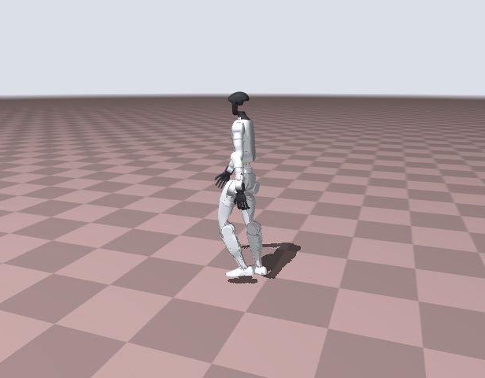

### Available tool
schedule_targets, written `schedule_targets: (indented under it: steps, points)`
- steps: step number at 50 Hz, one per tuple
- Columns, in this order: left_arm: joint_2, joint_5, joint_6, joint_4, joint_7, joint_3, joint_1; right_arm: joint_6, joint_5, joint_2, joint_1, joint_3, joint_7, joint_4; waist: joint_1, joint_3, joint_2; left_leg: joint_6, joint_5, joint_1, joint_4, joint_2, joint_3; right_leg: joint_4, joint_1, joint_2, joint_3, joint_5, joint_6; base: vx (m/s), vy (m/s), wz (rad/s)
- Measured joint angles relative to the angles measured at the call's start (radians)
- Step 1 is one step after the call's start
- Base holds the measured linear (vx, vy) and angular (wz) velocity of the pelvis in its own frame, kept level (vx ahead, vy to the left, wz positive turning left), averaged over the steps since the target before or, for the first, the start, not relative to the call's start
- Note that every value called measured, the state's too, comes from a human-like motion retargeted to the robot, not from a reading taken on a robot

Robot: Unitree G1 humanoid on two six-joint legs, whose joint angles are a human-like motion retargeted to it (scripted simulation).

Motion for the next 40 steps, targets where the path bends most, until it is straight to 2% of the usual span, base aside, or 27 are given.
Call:
schedule_targets:
  steps: [4, 7, 10, 15, 19, 26, 28, 30, 32, 35, 38, 40]
  points:
    - [0.004, -0.053, -0.054, -0.030, 0.080, 0.044, 0.078, -0.063, 0.031, 0.009, -0.047, 0.003, -0.060, -0.058, 0.064, 0.032, 0.050, -0.035, 0.170, 0.073, -0.487, -0.015, 0.129, -0.008, 0.088, 0.058, 0.024, -0.041, 0.012, 0.54, 0.06, -0.61]
    - [-0.012, -0.127, -0.100, -0.053, 0.104, 0.086, 0.115, -0.099, 0.018, 0.016, -0.064, -0.003, -0.092, -0.093, 0.069, 0.040, 0.093, -0.076, 0.251, 0.080, -0.701, -0.014, 0.245, -0.021, 0.162, 0.102, 0.017, -0.073, 0.023, 0.55, 0.10, -0.06]
    - [-0.033, -0.209, -0.087, -0.082, 0.061, 0.110, 0.122, -0.061, -0.088, 0.024, -0.075, -0.023, -0.084, -0.107, 0.062, 0.045, 0.109, -0.143, 0.205, 0.044, -0.707, 0.001, 0.342, -0.019, 0.214, 0.119, 0.007, -0.098, 0.025, 0.56, 0.10, 0.12]
    - [-0.049, -0.143, -0.081, -0.160, -0.006, 0.083, 0.116, -0.047, -0.131, 0.051, -0.048, -0.006, -0.033, -0.099, 0.069, 0.006, 0.104, -0.132, 0.206, 0.069, -0.707, 0.001, 0.334, 0.061, 0.235, 0.128, 0.034, -0.110, 0.004, 0.61, 0.12, -0.13]
    - [-0.036, -0.094, -0.097, -0.195, -0.027, 0.043, 0.073, -0.051, -0.138, 0.072, 0.015, -0.012, 0.005, -0.073, 0.057, -0.034, 0.106, -0.126, 0.212, 0.132, -0.707, 0.007, 0.294, 0.223, 0.222, 0.138, 0.054, -0.042, -0.001, 0.66, 0.18, 0.02]
    - [-0.003, -0.038, -0.063, -0.098, 0.004, -0.075, -0.157, -0.026, -0.130, 0.077, 0.162, -0.049, 0.046, -0.058, -0.050, -0.114, 0.104, -0.112, 0.123, 0.215, -0.683, -0.012, 0.175, 0.855, -0.070, 0.133, 0.061, 0.217, 0.044, 0.59, 0.19, 0.70]
    - [-0.001, -0.027, -0.042, -0.066, 0.035, -0.112, -0.251, -0.009, -0.119, 0.071, 0.204, -0.049, 0.049, -0.064, -0.113, -0.101, 0.121, -0.125, 0.090, 0.259, -0.659, -0.008, 0.109, 0.983, -0.129, 0.107, 0.003, 0.254, 0.041, 0.54, 0.14, 1.46]
    - [-0.003, 0.033, -0.003, -0.053, 0.050, -0.131, -0.351, 0.009, -0.123, 0.057, 0.231, -0.057, 0.054, -0.062, -0.133, -0.096, 0.125, -0.130, 0.069, 0.278, -0.647, -0.019, 0.088, 1.052, -0.212, 0.082, 0.013, 0.185, -0.027, 0.45, 0.14, 0.97]
    - [-0.008, 0.064, 0.022, -0.068, 0.066, -0.139, -0.447, 0.020, -0.121, 0.042, 0.256, -0.061, 0.066, -0.054, -0.171, -0.089, 0.139, -0.138, 0.052, 0.300, -0.636, -0.021, 0.040, 1.059, -0.277, 0.053, -0.012, 0.122, -0.081, 0.43, 0.12, 1.17]
    - [-0.019, 0.064, 0.029, -0.134, 0.090, -0.133, -0.578, 0.028, -0.129, 0.022, 0.283, -0.072, 0.090, -0.028, -0.235, -0.062, 0.160, -0.143, 0.028, 0.346, -0.626, -0.026, -0.045, 0.970, -0.330, 0.019, -0.046, 0.035, -0.126, 0.43, 0.08, 1.47]
    - [-0.031, 0.027, 0.007, -0.247, 0.118, -0.137, -0.671, 0.030, -0.129, 0.009, 0.299, -0.086, 0.107, 0.011, -0.292, -0.040, 0.176, -0.148, 0.008, 0.384, -0.617, -0.026, -0.128, 0.757, -0.350, 0.010, -0.069, -0.001, -0.124, 0.42, 0.02, 1.44]
    - [-0.038, -0.004, -0.013, -0.337, 0.142, -0.155, -0.712, 0.034, -0.123, 0.004, 0.307, -0.097, 0.112, 0.039, -0.324, -0.031, 0.181, -0.154, -0.004, 0.403, -0.612, -0.029, -0.177, 0.552, -0.346, 0.018, -0.064, 0.027, -0.102, 0.42, -0.02, 1.32]
